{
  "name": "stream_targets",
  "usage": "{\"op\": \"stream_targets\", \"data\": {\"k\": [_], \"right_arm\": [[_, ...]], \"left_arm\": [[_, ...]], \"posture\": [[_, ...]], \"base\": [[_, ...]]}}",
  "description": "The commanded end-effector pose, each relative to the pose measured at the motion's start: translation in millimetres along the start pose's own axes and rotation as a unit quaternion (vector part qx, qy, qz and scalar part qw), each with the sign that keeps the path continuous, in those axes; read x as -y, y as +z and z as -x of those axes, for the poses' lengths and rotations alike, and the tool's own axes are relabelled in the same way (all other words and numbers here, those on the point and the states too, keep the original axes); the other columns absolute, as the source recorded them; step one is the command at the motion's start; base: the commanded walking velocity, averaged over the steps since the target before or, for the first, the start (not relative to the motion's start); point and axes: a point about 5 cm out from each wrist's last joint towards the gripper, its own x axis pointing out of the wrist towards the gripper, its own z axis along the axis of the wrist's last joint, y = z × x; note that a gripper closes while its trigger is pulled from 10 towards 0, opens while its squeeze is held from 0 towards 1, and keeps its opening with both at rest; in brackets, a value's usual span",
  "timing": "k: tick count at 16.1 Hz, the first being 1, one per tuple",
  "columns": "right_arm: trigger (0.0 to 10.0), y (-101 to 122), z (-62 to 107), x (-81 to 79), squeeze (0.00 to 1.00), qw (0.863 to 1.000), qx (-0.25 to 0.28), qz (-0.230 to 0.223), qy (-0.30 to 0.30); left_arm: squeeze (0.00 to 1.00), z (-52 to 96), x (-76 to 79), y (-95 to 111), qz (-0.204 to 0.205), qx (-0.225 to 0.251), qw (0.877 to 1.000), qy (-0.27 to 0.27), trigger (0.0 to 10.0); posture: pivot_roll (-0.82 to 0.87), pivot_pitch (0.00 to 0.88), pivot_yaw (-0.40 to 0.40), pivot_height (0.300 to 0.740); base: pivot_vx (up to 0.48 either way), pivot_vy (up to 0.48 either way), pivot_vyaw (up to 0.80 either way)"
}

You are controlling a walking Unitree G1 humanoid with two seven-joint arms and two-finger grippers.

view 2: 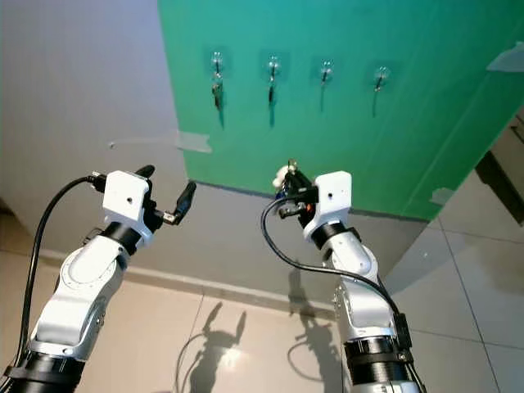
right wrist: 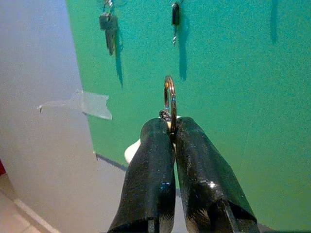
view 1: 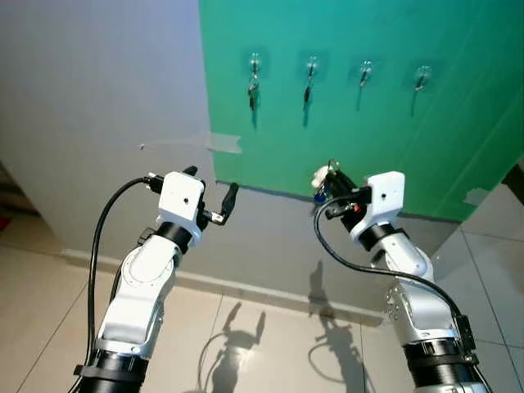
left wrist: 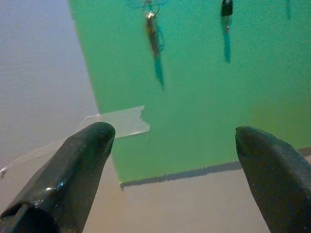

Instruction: Hang keys on a hook

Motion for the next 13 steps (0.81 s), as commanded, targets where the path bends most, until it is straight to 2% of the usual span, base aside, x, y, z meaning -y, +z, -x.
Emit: {"op": "stream_targets", "data": {"k": [1,3,4,7,10,13], "right_arm": [[10.0,20.8,-7.2,-0.6,0.0,0.999,0.042,-0.011,0.006],[10.0,32.2,-15.8,-1.2,0.0,0.998,0.061,-0.027,0.014],[10.0,38.3,-27.7,0.3,0.0,0.997,0.057,-0.047,0.022],[10.0,50.6,-46.4,4.2,0.0,0.996,0.062,-0.054,0.034],[10.0,71.0,-66.4,16.9,0.0,0.995,0.082,-0.057,0.01],[10.0,80.2,-73.3,24.1,0.0,0.993,0.095,-0.069,0.004]], "left_arm": [[0.0,-4.3,2.5,10.8,0.001,0.024,1.0,-0.015,10.0],[0.0,-5.7,4.8,12.8,-0.005,0.027,0.999,-0.032,10.0],[0.0,-7.1,7.5,16.8,-0.009,0.042,0.998,-0.052,10.0],[0.0,-11.4,14.4,27.9,-0.013,0.067,0.993,-0.1,10.0],[0.0,-14.2,18.1,35.5,-0.026,0.078,0.988,-0.133,10.0],[0.0,-13.7,19.2,35.2,-0.025,0.078,0.987,-0.14,10.0]], "posture": [[-0.01,0.0,-0.016,0.74],[-0.01,0.0,-0.014,0.74],[-0.01,0.0,-0.012,0.74],[-0.01,0.0,-0.017,0.74],[-0.01,0.0,-0.017,0.74],[-0.01,0.0,-0.019,0.74]], "base": [[0.0,0.0,0.0],[0.0,0.0,0.0],[0.0,0.0,0.0],[0.0,0.0,0.0],[0.0,0.0,0.0],[0.0,0.0,0.0]]}}
